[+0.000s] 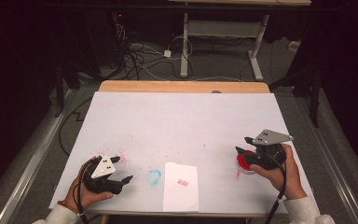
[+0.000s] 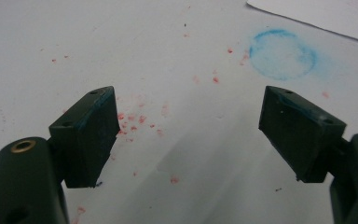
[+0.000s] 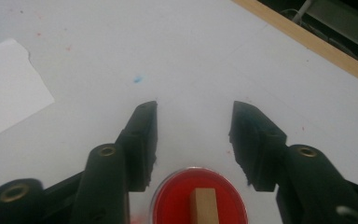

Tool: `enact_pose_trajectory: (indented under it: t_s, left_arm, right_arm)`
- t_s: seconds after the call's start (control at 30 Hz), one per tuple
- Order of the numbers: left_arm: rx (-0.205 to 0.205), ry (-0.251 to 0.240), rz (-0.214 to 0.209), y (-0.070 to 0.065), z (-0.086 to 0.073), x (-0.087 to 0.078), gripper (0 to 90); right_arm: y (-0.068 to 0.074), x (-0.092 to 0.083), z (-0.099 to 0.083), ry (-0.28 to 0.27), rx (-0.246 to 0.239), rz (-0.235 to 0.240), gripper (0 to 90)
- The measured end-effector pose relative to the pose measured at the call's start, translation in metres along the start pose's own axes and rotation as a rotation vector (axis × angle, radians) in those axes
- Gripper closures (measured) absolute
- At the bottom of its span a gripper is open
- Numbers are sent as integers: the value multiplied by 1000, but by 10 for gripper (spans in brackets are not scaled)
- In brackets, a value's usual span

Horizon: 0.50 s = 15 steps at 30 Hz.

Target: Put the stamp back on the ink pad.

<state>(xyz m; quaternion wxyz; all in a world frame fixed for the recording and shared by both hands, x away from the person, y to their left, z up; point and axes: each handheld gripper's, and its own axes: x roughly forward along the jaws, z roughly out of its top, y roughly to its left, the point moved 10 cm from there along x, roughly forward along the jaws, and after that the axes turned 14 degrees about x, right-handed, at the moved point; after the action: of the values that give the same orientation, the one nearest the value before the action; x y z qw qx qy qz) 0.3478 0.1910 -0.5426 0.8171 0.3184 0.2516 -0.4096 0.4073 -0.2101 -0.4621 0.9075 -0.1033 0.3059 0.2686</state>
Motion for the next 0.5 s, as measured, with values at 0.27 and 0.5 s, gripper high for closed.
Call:
enact_pose_trajectory:
  t_s: [0.27,0.5]
  left_arm:
    - [1,2,-1,-1,0,-1,193]
    - [1,0,1,-1,-1,-2,193]
  right_arm:
    - [1,-2,10,-86,12,-55,295]
    - [2,-9,17,-170,36,-89,225]
